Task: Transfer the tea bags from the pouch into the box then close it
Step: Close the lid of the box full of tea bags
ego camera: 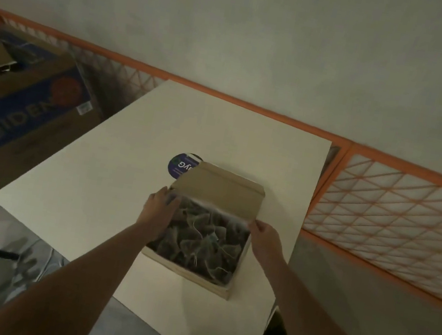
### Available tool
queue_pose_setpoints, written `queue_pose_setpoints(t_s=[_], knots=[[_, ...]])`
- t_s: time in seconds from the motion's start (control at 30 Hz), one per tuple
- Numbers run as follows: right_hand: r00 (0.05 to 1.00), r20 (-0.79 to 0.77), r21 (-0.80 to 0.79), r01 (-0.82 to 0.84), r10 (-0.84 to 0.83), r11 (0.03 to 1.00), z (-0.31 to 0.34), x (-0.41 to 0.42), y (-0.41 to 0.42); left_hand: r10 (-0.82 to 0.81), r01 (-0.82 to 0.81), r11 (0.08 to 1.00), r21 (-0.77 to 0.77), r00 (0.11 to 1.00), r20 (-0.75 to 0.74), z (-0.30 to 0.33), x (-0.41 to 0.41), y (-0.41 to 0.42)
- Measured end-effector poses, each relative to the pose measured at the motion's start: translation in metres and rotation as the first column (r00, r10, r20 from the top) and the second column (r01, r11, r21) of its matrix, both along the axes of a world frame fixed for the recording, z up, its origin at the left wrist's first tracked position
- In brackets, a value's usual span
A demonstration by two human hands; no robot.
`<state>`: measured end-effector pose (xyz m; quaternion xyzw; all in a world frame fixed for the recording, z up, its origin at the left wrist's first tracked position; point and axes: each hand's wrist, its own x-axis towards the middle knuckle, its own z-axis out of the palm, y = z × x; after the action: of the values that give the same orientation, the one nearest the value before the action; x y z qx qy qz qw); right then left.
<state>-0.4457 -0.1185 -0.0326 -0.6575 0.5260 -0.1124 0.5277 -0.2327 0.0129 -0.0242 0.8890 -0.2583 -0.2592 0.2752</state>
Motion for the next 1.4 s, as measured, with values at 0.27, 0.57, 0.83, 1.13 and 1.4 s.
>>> queue_pose_setpoints(t_s=[0.27, 0.57, 0.83, 1.13, 1.4], knots=[[0.986, -0.003, -0.019, 0.166, -0.166, 0.986, -0.008, 0.017, -0.005, 0.040, -0.058, 0.993, -0.099, 0.984, -0.171, -0.001, 0.028, -0.031], [0.957, 0.138, -0.080, 0.267, -0.255, 0.960, 0.011, 0.030, -0.014, 0.029, -0.086, 0.963, -0.256, 0.975, -0.218, 0.002, 0.037, -0.045], [0.894, 0.426, -0.184, 0.237, -0.140, 0.954, 0.058, 0.042, -0.016, 0.076, -0.265, 0.836, -0.481, 0.924, -0.375, 0.059, 0.016, -0.057], [0.869, 0.469, -0.171, 0.263, -0.156, 0.950, 0.083, 0.002, 0.024, 0.148, -0.469, 0.661, -0.586, 0.847, -0.512, 0.067, 0.000, -0.017], [0.873, 0.478, -0.058, 0.139, -0.095, 0.989, 0.065, -0.020, 0.072, 0.185, -0.474, 0.694, -0.541, 0.844, -0.503, 0.047, -0.028, 0.047]])
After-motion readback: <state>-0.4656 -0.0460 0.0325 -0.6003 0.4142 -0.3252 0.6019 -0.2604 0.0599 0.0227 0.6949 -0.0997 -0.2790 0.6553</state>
